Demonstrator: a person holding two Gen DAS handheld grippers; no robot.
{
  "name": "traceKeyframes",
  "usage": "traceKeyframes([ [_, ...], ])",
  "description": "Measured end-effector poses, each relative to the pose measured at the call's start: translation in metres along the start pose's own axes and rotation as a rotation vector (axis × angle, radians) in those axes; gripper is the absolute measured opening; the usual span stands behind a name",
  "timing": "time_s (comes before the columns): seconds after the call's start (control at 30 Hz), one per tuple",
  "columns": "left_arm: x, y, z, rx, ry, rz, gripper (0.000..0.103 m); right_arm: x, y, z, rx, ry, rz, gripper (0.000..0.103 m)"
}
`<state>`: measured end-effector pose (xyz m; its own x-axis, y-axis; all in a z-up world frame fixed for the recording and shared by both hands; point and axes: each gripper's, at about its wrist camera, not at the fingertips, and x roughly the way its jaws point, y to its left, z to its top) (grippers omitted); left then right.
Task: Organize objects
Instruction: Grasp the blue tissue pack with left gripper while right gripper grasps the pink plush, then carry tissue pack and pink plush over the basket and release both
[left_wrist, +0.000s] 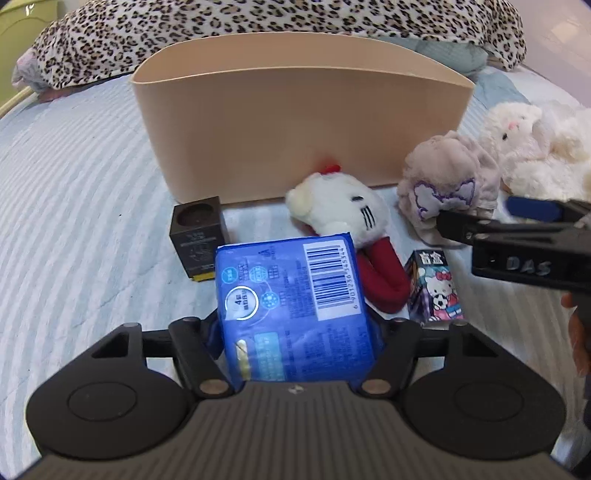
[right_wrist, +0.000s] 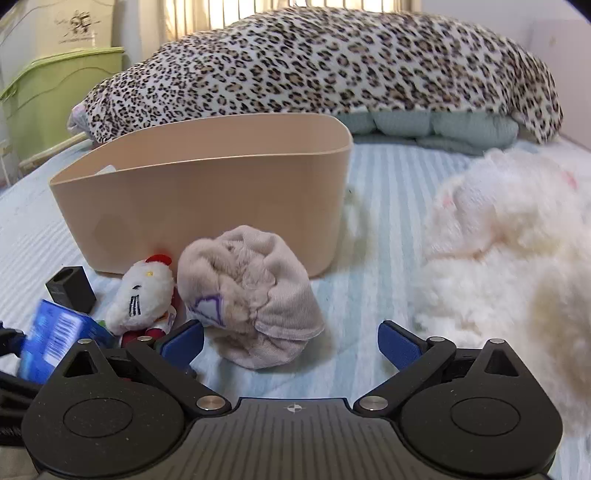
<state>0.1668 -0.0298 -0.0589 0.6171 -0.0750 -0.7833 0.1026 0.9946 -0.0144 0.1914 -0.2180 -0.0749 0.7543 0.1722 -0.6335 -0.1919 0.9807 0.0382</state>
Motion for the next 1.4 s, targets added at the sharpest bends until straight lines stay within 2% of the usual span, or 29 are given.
traceKeyframes([
  [0.03,-0.001,0.001,0.001,-0.003,0.002,-0.003,0.069,0.001,0.002,0.0,-0.014,-0.005,-0.002,0.082],
  [0.07,-0.001,0.002,0.001,-0.001,0.002,-0.003,0.068,0.003,0.003,0.0,-0.023,-0.006,-0.001,0.077],
  [0.1,-0.002,0.002,0.001,0.006,0.003,-0.001,0.068,0.005,0.004,-0.001,-0.025,-0.001,0.006,0.067],
  [0.17,-0.004,0.002,-0.001,0.019,0.001,0.004,0.067,0.008,0.003,-0.001,-0.008,0.02,0.049,0.037],
  [0.2,-0.006,0.002,-0.001,0.022,0.0,0.004,0.067,0.01,0.003,-0.002,-0.004,0.034,0.064,0.017],
  [0.23,-0.007,0.003,-0.001,0.022,0.0,0.003,0.067,0.01,0.004,-0.002,-0.007,0.042,0.076,0.009],
  [0.33,-0.011,0.006,-0.002,0.018,-0.005,0.006,0.066,0.001,0.007,-0.002,-0.031,0.024,0.089,0.004],
  [0.63,-0.044,0.013,0.003,0.015,-0.076,0.01,0.065,-0.042,0.006,0.0,-0.042,-0.056,0.04,0.002],
  [0.83,-0.073,0.022,0.016,0.003,-0.144,0.012,0.065,-0.079,0.011,0.012,-0.042,-0.133,0.05,0.002],
  [1.13,-0.107,0.042,0.063,-0.012,-0.272,0.049,0.065,-0.121,0.013,0.05,-0.016,-0.269,0.049,0.003],
  [1.4,-0.095,0.047,0.122,-0.011,-0.339,0.113,0.065,-0.112,0.012,0.101,-0.009,-0.329,0.042,0.003],
])
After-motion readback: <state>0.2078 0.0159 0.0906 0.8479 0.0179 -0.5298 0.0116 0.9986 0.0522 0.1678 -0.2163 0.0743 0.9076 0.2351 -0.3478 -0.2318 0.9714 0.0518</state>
